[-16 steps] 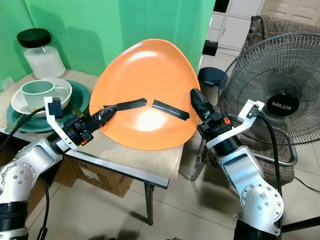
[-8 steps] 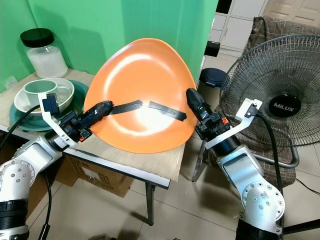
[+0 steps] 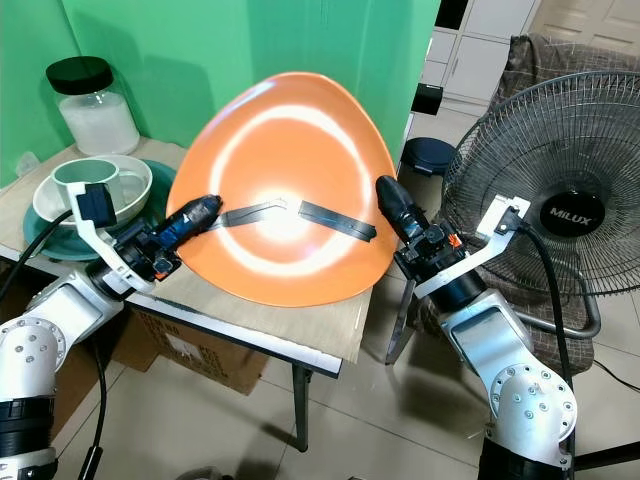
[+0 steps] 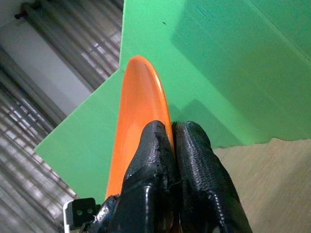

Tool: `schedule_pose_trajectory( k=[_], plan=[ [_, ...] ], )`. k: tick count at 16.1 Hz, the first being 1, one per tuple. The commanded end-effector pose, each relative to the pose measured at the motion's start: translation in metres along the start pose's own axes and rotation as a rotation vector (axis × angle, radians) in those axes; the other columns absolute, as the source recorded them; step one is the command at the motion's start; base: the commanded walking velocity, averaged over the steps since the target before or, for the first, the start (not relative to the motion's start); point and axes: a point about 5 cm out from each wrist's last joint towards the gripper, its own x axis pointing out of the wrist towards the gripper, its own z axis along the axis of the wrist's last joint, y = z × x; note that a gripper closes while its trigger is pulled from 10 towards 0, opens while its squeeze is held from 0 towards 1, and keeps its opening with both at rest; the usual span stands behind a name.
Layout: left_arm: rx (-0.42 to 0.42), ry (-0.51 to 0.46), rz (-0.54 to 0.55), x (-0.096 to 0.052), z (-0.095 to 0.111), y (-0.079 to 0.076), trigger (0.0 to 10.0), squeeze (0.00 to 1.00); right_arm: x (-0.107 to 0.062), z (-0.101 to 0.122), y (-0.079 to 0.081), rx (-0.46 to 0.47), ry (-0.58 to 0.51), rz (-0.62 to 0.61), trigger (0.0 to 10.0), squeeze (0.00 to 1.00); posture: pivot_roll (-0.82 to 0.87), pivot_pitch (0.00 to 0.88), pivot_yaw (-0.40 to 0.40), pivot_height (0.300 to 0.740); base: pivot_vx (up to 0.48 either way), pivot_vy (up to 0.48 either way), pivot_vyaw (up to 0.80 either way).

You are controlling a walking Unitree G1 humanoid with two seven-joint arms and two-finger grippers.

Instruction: Setting the table

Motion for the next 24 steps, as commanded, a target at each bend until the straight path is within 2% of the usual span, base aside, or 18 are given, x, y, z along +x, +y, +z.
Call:
schedule_pose_trajectory(
  k=[1, 4, 5, 11, 12, 13, 15, 17, 18, 19, 20, 24],
  plan=[
    [0.02, 0.007, -0.013, 0.006, 0.004, -0.005, 0.0, 0.0, 0.005, 0.003, 0.011, -0.005, -0.001, 0.083, 10.0, 0.0, 0.02, 0.0, -0.034, 0.74, 0.0, 0.0, 0.0],
    [0.02, 0.002, -0.024, 0.006, 0.006, -0.006, 0.0, 0.0, 0.005, 0.001, 0.011, -0.022, 0.029, 0.074, 10.0, 0.0, 0.02, 0.0, -0.034, 0.74, 0.0, 0.0, 0.0],
    [0.031, 0.004, -0.019, 0.007, 0.007, -0.006, 0.0, 0.0, 0.005, 0.0, 0.011, -0.01, 0.043, 0.089, 10.0, 1.0, 0.02, 0.0, -0.034, 0.74, 0.0, 0.0, 0.0],
    [0.052, 0.015, -0.019, 0.007, 0.01, -0.005, 0.0, 0.0, 0.006, -0.004, 0.008, -0.034, 0.144, 0.064, 10.0, 1.0, 0.02, 0.0, -0.036, 0.74, 0.0, 0.0, 0.0],
    [0.054, 0.017, -0.019, 0.007, 0.011, -0.004, 0.0, 0.0, 0.005, -0.005, 0.007, -0.042, 0.167, 0.059, 10.0, 0.69, 0.02, 0.0, -0.038, 0.74, 0.0, 0.0, 0.0],
    [0.057, 0.017, -0.019, 0.007, 0.011, -0.004, 0.0, 0.0, 0.005, -0.006, 0.009, -0.047, 0.182, 0.078, 10.0, 0.0, 0.02, 0.0, -0.038, 0.74, 0.0, 0.0, 0.0],
    [0.058, 0.017, -0.024, 0.007, 0.012, -0.004, 0.0, 0.0, 0.004, -0.008, 0.01, -0.063, 0.217, 0.093, 10.0, 0.0, 0.02, 0.0, -0.039, 0.74, 0.0, 0.0, 0.0],
    [0.045, 0.002, -0.049, 0.009, 0.014, -0.007, 0.0, 0.0, 0.003, -0.012, 0.006, -0.079, 0.256, 0.061, 8.9, 0.0, 0.01, 0.0, -0.039, 0.74, 0.0, 0.0, 0.0],
    [0.039, 0.002, -0.06, 0.009, 0.014, -0.009, 0.0, 0.0, 0.003, -0.012, 0.006, -0.077, 0.261, 0.062, 6.3, 0.0, 0.01, 0.0, -0.04, 0.74, 0.0, 0.0, 0.0],
    [0.037, 0.003, -0.064, 0.009, 0.014, -0.009, 0.0, 0.0, 0.003, -0.012, 0.006, -0.073, 0.263, 0.065, 2.1, 0.0, 0.01, 0.0, -0.041, 0.74, 0.0, 0.0, 0.0],
    [0.036, 0.001, -0.066, 0.01, 0.014, -0.01, 0.0, 0.0, 0.003, -0.013, 0.005, -0.075, 0.271, 0.063, 0.0, 0.0, 0.01, 0.0, -0.041, 0.74, 0.0, 0.0, 0.0],
    [0.022, 0.003, -0.084, 0.011, 0.011, -0.012, 0.0, 0.0, 0.004, -0.015, 0.002, -0.071, 0.286, 0.054, 0.0, 0.0, 0.02, 0.0, -0.046, 0.74, 0.0, 0.0, 0.0]
  ],
)
